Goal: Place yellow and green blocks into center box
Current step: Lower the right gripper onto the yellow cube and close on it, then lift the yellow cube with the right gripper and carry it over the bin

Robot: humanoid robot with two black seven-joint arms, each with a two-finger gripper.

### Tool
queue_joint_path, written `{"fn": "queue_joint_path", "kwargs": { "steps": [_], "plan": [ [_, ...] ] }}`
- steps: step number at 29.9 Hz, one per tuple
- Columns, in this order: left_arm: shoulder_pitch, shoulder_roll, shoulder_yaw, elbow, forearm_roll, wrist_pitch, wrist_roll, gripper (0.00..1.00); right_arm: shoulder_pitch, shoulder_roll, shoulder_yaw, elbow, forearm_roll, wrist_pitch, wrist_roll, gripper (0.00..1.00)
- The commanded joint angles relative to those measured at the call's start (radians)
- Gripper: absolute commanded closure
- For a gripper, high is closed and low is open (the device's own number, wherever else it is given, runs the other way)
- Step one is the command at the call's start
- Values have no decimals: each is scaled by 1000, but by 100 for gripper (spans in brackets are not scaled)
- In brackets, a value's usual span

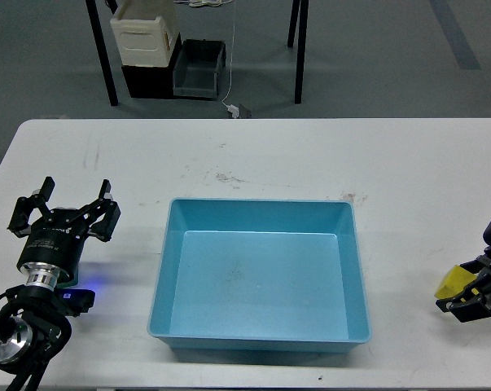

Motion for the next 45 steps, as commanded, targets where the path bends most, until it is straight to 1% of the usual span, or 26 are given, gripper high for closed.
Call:
{"fn": "queue_joint_path", "kwargs": {
  "steps": [1,6,8,9,10,11,13,14,16,19,23,26,30,33,37,39,41,42,43,45],
  "plan": [
    [0,0,0,4,0,-1,0,0,-1,-1,-2,0,-34,0,0,5],
    [0,0,0,4,0,-1,0,0,-3,-2,-11,-12,-49,0,0,11],
    [0,-1,-2,4,0,-1,0,0,-1,-4,-11,-15,-49,-2,0,16],
    [0,0,-2,4,0,-1,0,0,0,-5,-11,-15,-48,-2,0,23],
    [0,0,-2,4,0,-1,0,0,5,-7,-11,-17,-45,-2,0,35],
    [0,0,-3,4,0,-1,0,0,5,-7,-11,-18,-45,-2,0,42],
    [0,0,-3,5,0,-1,0,0,5,-4,-10,-37,-45,-2,0,47],
    [0,0,-5,5,0,-1,0,0,5,-1,-8,-47,-43,-2,0,53],
    [0,0,-5,7,0,-1,0,0,3,-1,-8,-60,-42,-2,0,60],
    [0,0,-5,7,0,-1,0,0,5,-1,-8,-64,-42,-2,0,77],
    [0,0,-5,7,0,-1,0,0,51,-5,19,-95,-36,-8,0,91],
    [0,0,-5,7,0,-1,0,0,126,-7,85,-140,-25,-11,0,94],
    [-1,0,-5,7,0,-1,0,0,233,-11,222,-135,85,-8,0,94],
    [-1,0,-6,7,0,-1,0,0,334,-4,263,-120,142,-6,0,97],
    [-3,5,-3,7,0,-1,3,0,451,14,257,-25,150,-2,0,97],
    [-7,6,-3,7,-1,-1,3,0,480,82,253,27,151,6,0,97],
    [-13,12,-6,7,0,-1,3,0,522,133,219,67,156,41,0,97],
    [-15,14,-9,7,0,0,3,0,548,149,187,81,156,66,0,97],
    [-15,14,-12,7,0,0,3,0,568,163,150,89,155,70,0,97],
    [-16,14,-17,5,0,2,2,0,598,232,71,95,153,70,0,97]
  ]
}}
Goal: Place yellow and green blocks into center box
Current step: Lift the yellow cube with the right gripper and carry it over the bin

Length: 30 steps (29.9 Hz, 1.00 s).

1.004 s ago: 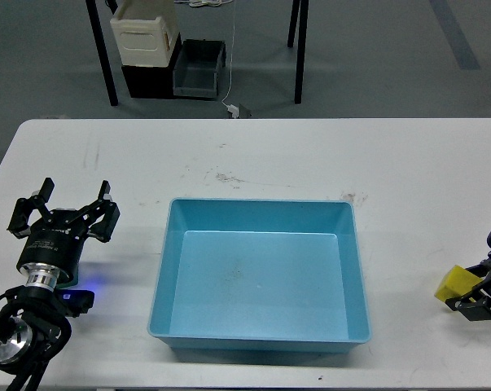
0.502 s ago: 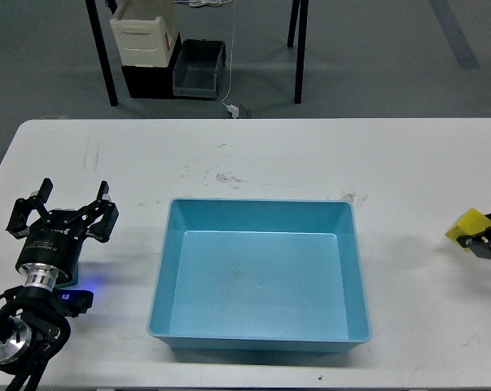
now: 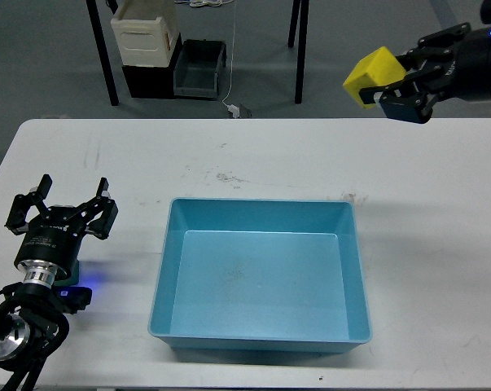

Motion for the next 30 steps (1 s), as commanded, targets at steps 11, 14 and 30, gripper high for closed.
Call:
{"fn": "queue_joint_path", "kwargs": {
  "steps": [11,14,30],
  "plan": [
    [0,-2,-11,-5,-1,0,0,0,40,368,-332,14,-17,14,0,96],
    [-1,-2,-21,-5,-1,2,0,0,19,416,-386,4,-33,14,0,96],
    [-3,0,-38,-5,-1,-1,2,0,-116,545,-404,-206,-44,14,0,33]
  ]
}}
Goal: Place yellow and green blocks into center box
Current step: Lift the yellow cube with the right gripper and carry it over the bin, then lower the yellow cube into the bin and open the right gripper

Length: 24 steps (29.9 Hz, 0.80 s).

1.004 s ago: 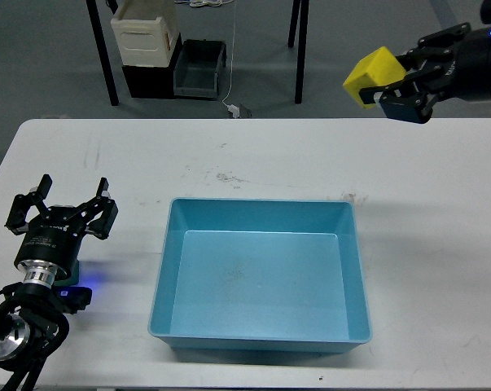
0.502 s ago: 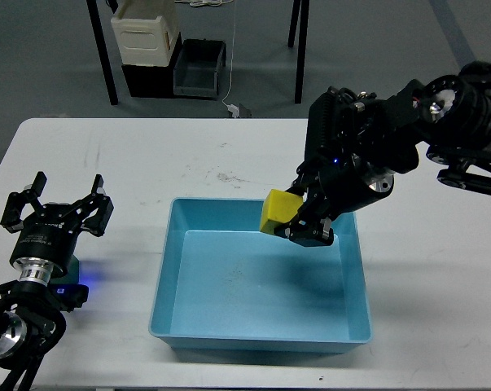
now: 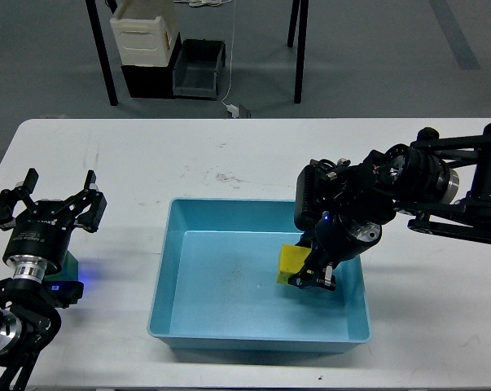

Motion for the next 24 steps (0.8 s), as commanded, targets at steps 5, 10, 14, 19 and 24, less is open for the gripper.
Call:
{"fn": "queue_joint_path", "kwargs": {
  "steps": [5,10,14,19,24],
  "plan": [
    [-1,3,2,0,5,-1,9,0,-45,28,23,-51,23,0,0,4],
    [-1,64,2,0,6,-1,11,0,-42,20,55,-47,80,0,0,3],
    [-14,159,11,-8,12,-2,17,0,-40,-7,199,-51,91,0,0,3],
    [-60,314,9,-24,3,8,53,0,-69,-73,456,-51,92,0,0,3],
    [-129,385,0,-6,11,33,90,0,-187,-56,772,-50,106,-41,0,3]
  ]
}}
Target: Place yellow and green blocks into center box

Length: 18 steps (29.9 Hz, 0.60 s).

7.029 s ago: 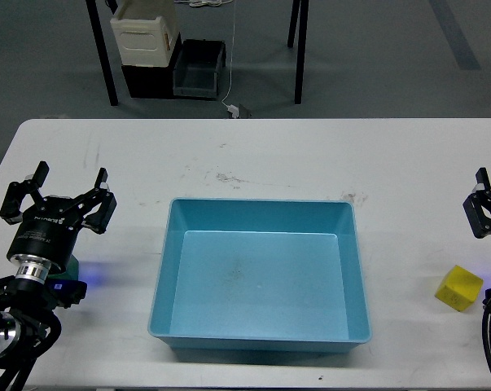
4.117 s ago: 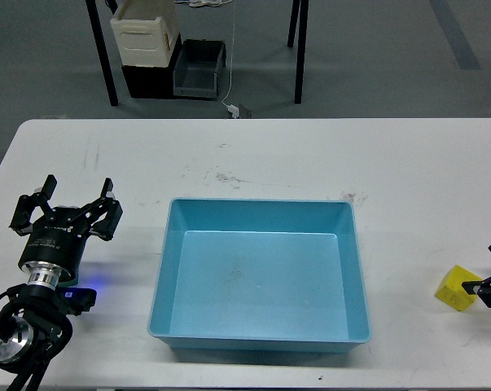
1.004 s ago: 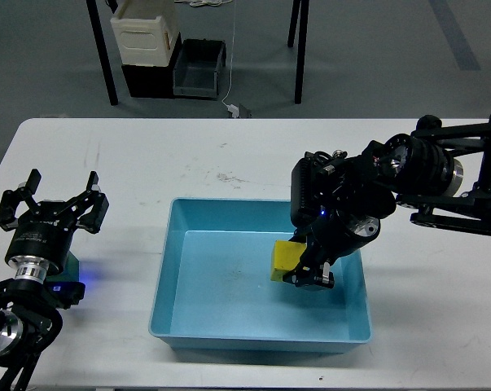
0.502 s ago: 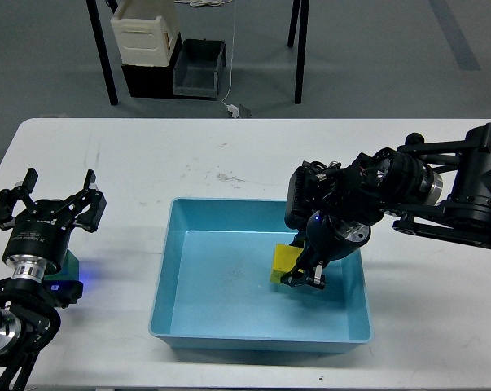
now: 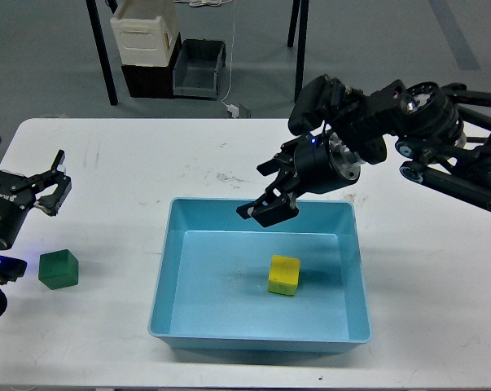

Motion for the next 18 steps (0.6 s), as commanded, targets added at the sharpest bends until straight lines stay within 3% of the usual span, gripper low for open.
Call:
{"fn": "queue_joint_path", "kwargs": {
  "steps": [1,4,10,12,18],
  "plan": [
    [-63,59,5,17,10,31,31,0,-118,18,234,6,10,-55,0,3],
    [-109,87,9,54,19,36,62,0,-215,74,368,13,13,-136,0,3],
    [-198,92,-13,137,287,-59,32,0,-405,116,538,29,83,-316,0,3],
    [-216,92,-24,164,393,-88,-25,0,-460,107,589,70,184,-323,0,3],
    [-247,136,-25,203,761,-197,-318,0,-661,88,828,176,476,-323,-73,3]
  ]
}}
